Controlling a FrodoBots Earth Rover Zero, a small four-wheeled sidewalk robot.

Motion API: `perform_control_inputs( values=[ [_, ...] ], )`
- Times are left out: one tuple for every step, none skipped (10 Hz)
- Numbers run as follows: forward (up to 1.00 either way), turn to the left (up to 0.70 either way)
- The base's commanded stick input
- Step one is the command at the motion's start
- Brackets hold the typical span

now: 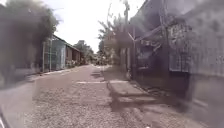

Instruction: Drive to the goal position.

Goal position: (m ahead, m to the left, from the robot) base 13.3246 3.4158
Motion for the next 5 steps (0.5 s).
perform_control_inputs(
  values=[
    [0.7,0.0],
    [0.7,0.0],
    [0.7,0.0],
    [0.7,0.0],
    [0.7,0.0]
  ],
)
